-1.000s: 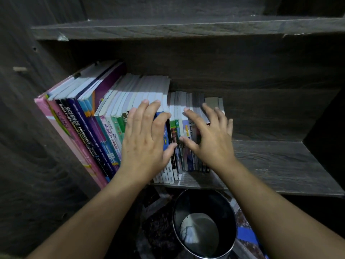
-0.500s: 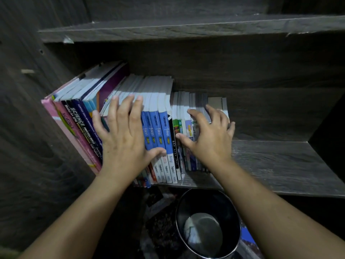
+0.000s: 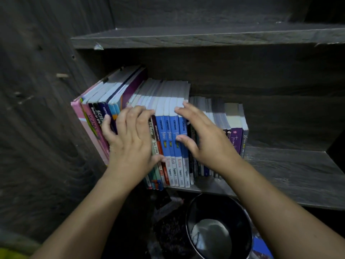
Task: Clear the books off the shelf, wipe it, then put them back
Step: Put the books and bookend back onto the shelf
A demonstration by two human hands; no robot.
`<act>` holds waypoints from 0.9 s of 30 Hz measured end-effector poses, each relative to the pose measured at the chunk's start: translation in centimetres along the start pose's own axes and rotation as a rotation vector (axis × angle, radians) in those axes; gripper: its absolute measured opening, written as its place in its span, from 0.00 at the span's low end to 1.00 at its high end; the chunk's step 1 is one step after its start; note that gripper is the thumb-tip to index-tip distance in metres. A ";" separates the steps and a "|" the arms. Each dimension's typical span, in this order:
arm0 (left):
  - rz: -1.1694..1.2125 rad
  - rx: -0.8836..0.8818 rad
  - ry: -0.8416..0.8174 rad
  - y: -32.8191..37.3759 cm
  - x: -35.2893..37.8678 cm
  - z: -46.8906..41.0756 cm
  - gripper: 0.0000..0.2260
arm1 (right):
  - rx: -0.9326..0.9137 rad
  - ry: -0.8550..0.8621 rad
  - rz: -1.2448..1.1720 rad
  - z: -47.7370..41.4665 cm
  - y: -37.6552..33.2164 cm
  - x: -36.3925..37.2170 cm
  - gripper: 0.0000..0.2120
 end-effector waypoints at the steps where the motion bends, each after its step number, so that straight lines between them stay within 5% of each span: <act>1: 0.013 0.009 0.011 -0.1 -0.2 0.1 0.52 | 0.018 -0.001 -0.020 0.0 -0.2 0.1 0.28; 9: 0.172 -0.065 0.172 -1.1 -0.7 0.9 0.50 | 0.023 -0.048 0.018 -0.4 -1.1 -0.7 0.29; 17: 0.081 -0.072 0.083 -3.2 -1.3 0.1 0.54 | 0.027 0.027 0.056 -0.7 -2.6 0.2 0.27; 27: 0.102 -0.045 0.201 -4.0 -2.4 0.5 0.64 | -0.089 0.100 0.370 -1.5 -5.0 0.2 0.26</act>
Point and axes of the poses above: each hand's wrist, its own z-axis away from the middle knuckle, its own x-axis out of the palm, y = z × x, the point moved 2 cm from there along -z, towards the middle knuckle, and after that the axes turned 14 degrees about z, right-handed, at the moved point
